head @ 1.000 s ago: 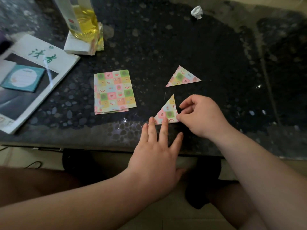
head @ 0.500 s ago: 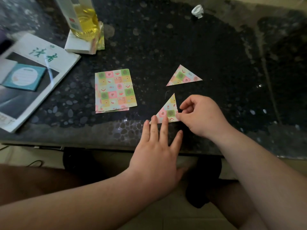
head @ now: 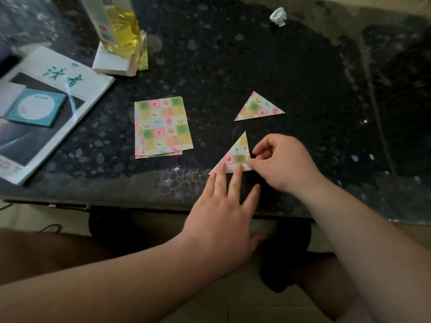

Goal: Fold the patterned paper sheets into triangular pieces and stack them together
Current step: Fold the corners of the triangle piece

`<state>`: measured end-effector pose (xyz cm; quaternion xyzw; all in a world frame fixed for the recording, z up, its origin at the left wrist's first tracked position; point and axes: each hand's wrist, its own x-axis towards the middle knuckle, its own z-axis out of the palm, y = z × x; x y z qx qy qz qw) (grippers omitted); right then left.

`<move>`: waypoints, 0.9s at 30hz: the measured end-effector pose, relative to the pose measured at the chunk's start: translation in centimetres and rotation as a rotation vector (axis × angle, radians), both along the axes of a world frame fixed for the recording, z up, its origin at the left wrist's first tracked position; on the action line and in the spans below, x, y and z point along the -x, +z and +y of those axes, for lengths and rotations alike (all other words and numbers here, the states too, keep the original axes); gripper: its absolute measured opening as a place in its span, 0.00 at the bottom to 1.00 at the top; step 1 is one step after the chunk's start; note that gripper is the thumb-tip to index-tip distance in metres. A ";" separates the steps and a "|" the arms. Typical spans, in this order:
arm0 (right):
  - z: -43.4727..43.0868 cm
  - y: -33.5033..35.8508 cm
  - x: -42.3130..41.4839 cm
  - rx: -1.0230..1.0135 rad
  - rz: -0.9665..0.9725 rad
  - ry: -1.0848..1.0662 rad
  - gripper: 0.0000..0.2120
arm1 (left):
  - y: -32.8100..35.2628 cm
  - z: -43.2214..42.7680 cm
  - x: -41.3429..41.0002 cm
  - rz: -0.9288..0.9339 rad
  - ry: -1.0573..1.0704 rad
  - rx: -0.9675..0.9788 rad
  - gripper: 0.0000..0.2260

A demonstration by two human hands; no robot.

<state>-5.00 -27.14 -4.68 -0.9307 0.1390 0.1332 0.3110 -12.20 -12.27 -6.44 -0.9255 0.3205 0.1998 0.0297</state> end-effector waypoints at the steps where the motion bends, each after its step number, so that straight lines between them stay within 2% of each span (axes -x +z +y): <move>1: 0.0 0.0 0.0 0.002 0.001 0.001 0.08 | 0.0 0.0 0.0 -0.002 -0.005 -0.001 0.38; 7: 0.0 0.0 0.1 0.006 0.000 0.000 0.08 | -0.1 0.0 -0.1 -0.020 -0.022 -0.002 0.39; 20: -0.4 0.0 0.1 0.019 0.004 0.025 0.07 | -0.8 -0.8 0.0 -0.072 -0.087 -0.018 0.51; 27: -0.7 0.1 0.0 0.008 0.014 0.036 0.07 | -0.6 -0.9 0.0 -0.076 -0.112 -0.024 0.51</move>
